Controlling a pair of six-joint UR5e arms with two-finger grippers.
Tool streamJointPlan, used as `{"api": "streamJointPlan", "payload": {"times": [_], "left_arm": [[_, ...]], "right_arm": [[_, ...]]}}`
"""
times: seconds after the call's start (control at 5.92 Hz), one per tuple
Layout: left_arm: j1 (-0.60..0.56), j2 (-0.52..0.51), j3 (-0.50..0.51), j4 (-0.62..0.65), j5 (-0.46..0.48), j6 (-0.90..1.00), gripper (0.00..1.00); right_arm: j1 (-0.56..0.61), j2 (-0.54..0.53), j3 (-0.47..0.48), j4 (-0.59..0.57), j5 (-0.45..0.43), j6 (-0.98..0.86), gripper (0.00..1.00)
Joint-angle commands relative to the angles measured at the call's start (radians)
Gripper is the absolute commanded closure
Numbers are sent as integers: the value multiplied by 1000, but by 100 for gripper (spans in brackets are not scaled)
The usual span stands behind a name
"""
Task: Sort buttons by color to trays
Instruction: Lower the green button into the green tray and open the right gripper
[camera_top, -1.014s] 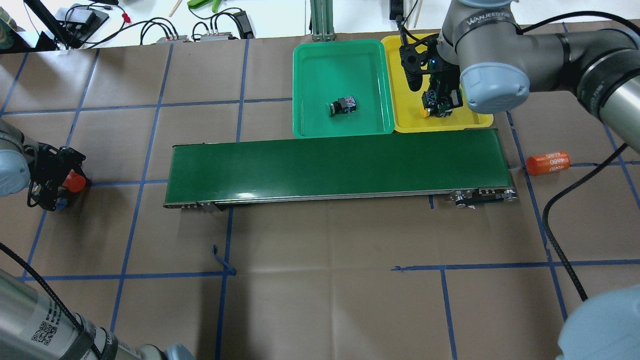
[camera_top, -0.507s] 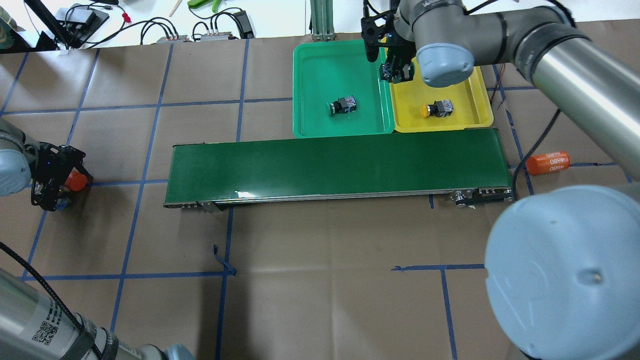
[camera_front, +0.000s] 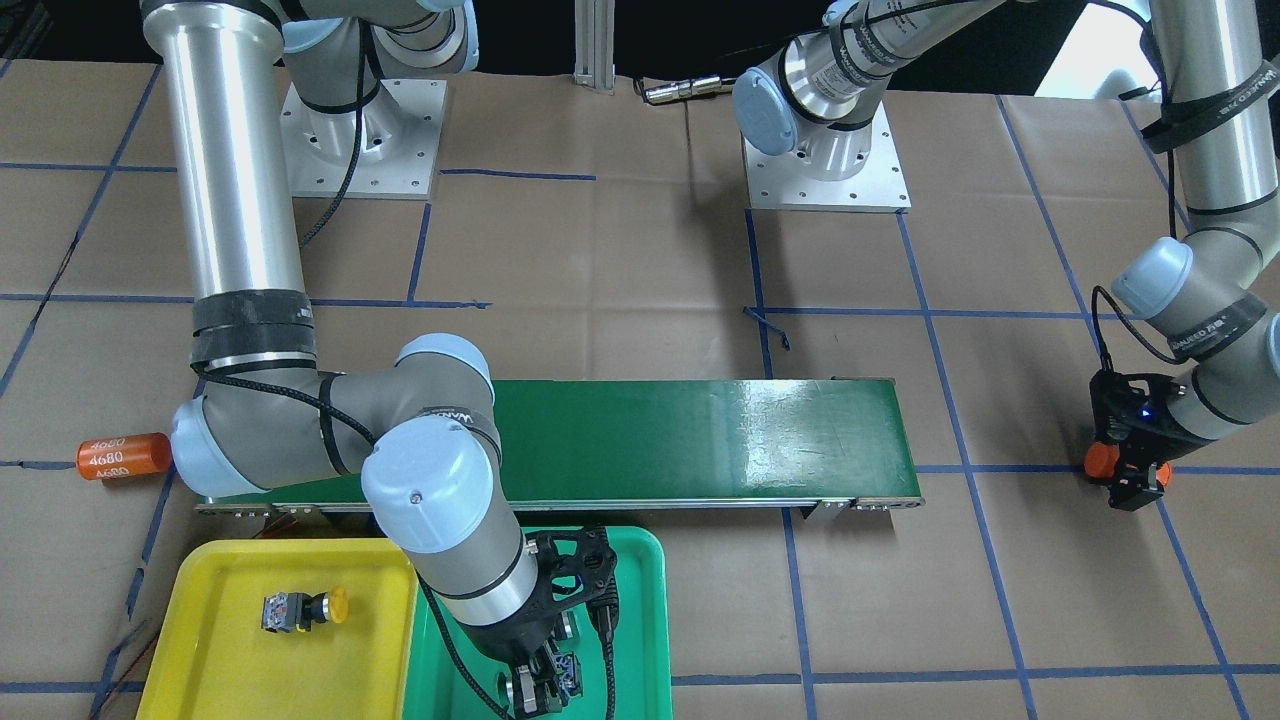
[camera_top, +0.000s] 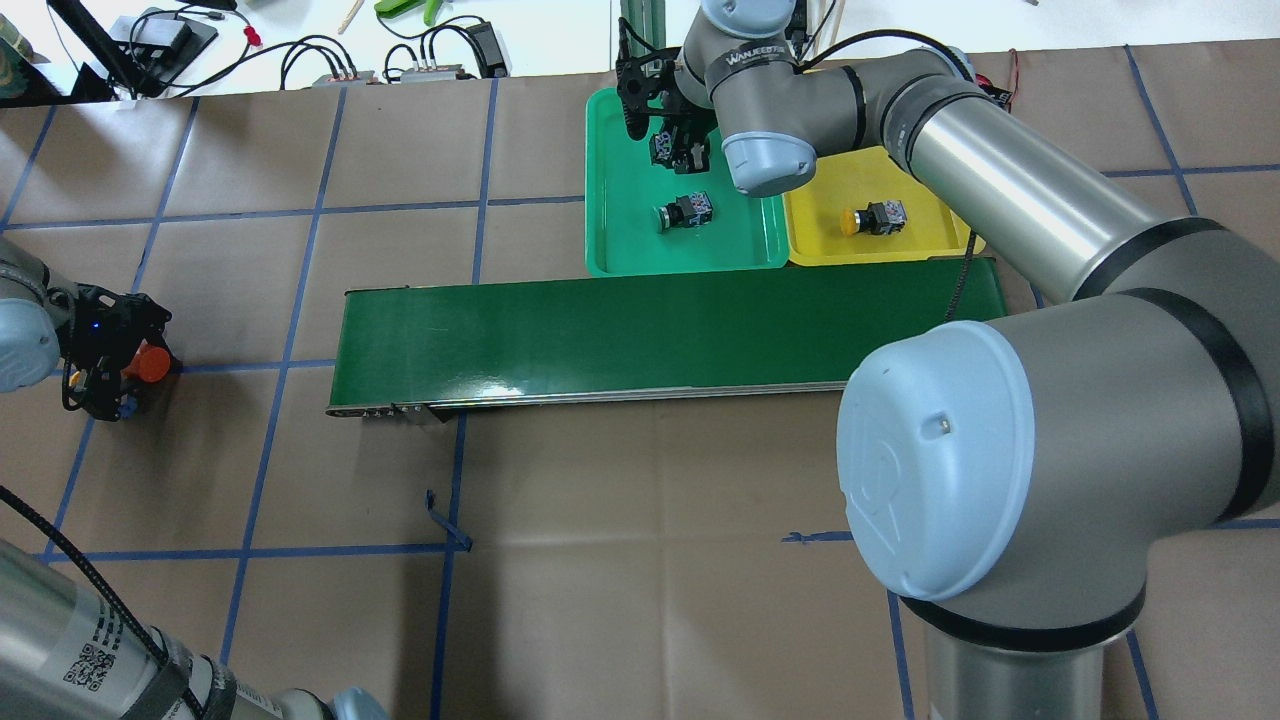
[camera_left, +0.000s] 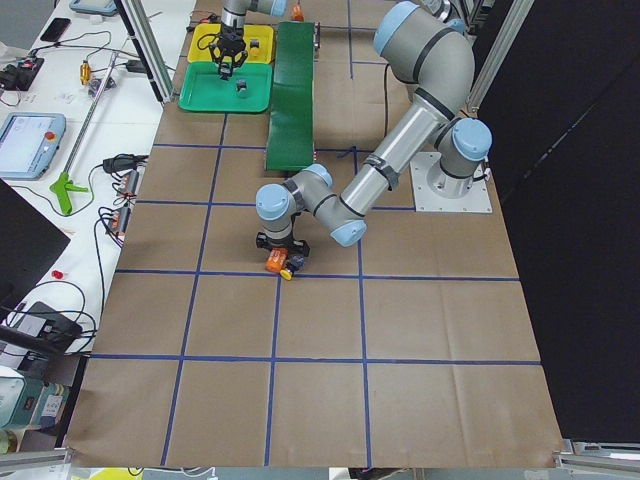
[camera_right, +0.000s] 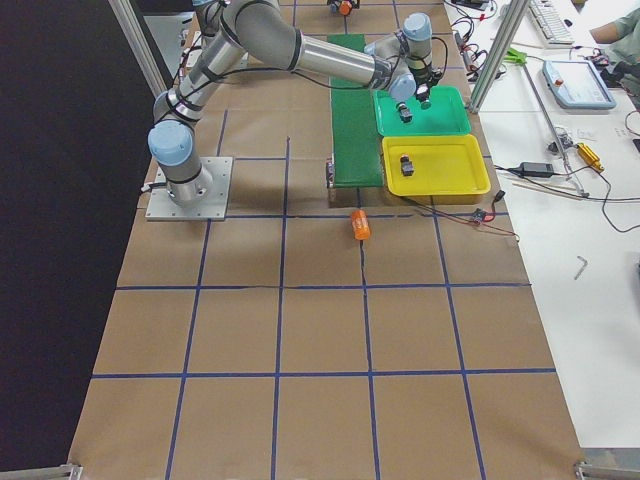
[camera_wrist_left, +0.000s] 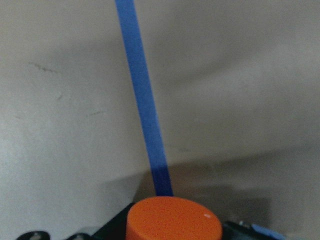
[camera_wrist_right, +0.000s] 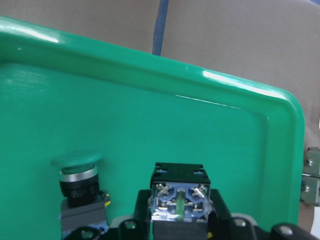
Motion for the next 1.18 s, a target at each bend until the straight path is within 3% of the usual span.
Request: {"api": "streamJointPlan", "payload": {"times": [0.0,0.17,0.51,1.01], "left_arm": [[0,28,0,-18,1,-62,76],[-6,42,0,-36,3,-84,78],[-59,124,-20,-128,0,-204,78],[-321,227,-27,-231,-5,-493,78]], "right_arm": [[2,-31,-6,16,-23,27,0],[-2,-87,-9,117,-77,27,0],[-39,-228,-3,407,-83,27,0],[-105,-451,9,928,-87,30,0]]}}
